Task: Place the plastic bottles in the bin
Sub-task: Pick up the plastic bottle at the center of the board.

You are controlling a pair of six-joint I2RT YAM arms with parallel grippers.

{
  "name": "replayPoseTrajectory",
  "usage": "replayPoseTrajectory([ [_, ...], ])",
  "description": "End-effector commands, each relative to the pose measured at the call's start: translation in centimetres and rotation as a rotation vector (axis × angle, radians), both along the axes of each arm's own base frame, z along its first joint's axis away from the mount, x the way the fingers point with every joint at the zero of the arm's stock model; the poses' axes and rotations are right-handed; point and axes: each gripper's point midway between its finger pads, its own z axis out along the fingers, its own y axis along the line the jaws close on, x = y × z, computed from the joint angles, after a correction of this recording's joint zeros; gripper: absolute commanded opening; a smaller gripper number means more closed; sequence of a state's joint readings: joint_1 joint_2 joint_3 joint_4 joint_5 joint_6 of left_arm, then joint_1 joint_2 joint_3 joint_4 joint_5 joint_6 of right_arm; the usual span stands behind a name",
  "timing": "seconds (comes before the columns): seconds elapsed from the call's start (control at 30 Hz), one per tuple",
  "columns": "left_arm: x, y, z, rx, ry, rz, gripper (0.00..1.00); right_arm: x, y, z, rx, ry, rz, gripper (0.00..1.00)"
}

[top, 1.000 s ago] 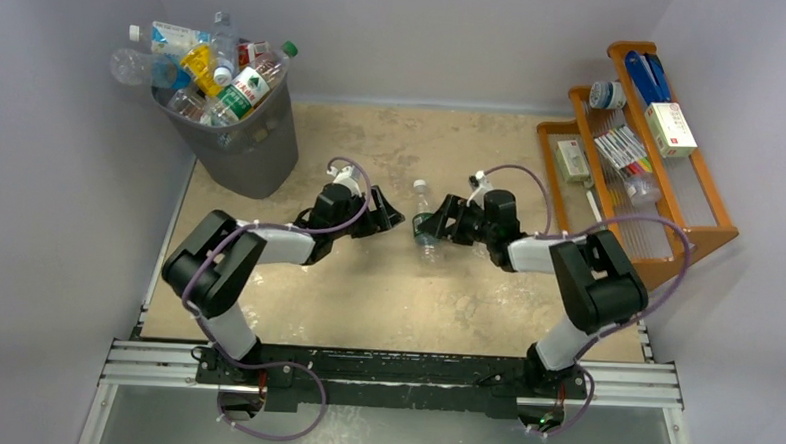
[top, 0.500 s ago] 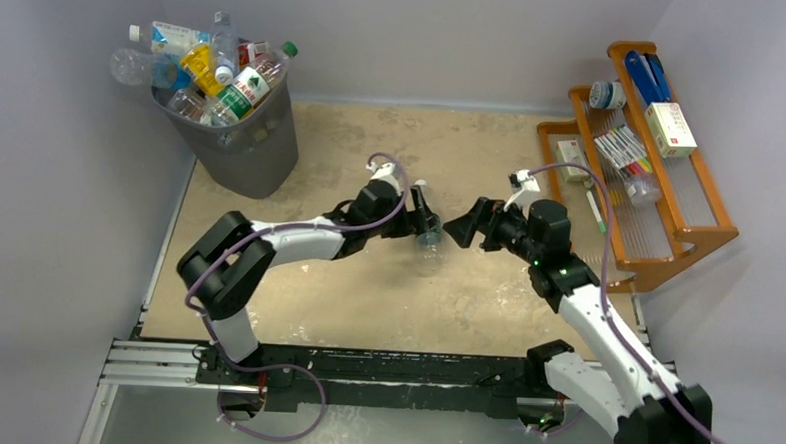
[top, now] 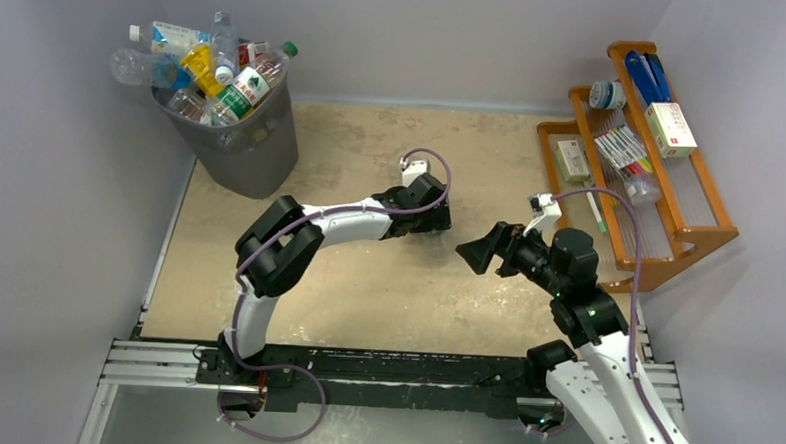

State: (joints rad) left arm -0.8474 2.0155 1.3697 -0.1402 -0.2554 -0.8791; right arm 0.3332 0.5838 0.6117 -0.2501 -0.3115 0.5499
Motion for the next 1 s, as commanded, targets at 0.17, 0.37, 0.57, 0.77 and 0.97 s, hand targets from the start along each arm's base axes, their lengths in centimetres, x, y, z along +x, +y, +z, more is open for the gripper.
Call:
replayPoseTrajectory([
  [0.17,2.6,1.0,1.0,0.116,-0.045,0.070,0.86,-1.6,0.4,0.6,0.019,0.001,0.055,1.00],
  [0.37,3.7,1.0,2.2,0.122,-0.065,0.095,0.88,-1.9,0.8,0.3,0.035,0.001,0.082,1.00],
  [0.57,5.0,0.1,2.7,0.107,-0.064,0.086,0.88,-2.6,1.4,-0.3,0.058,0.009,0.125,0.99],
  [0.77,6.1,0.6,1.2,0.116,-0.035,0.072,0.83,-3.3,1.2,-0.5,0.073,0.013,0.117,0.96],
  [0.97,6.3,0.1,0.1,0.104,-0.011,0.039,0.49,-3.7,1.4,-0.5,0.099,0.017,0.125,0.94],
])
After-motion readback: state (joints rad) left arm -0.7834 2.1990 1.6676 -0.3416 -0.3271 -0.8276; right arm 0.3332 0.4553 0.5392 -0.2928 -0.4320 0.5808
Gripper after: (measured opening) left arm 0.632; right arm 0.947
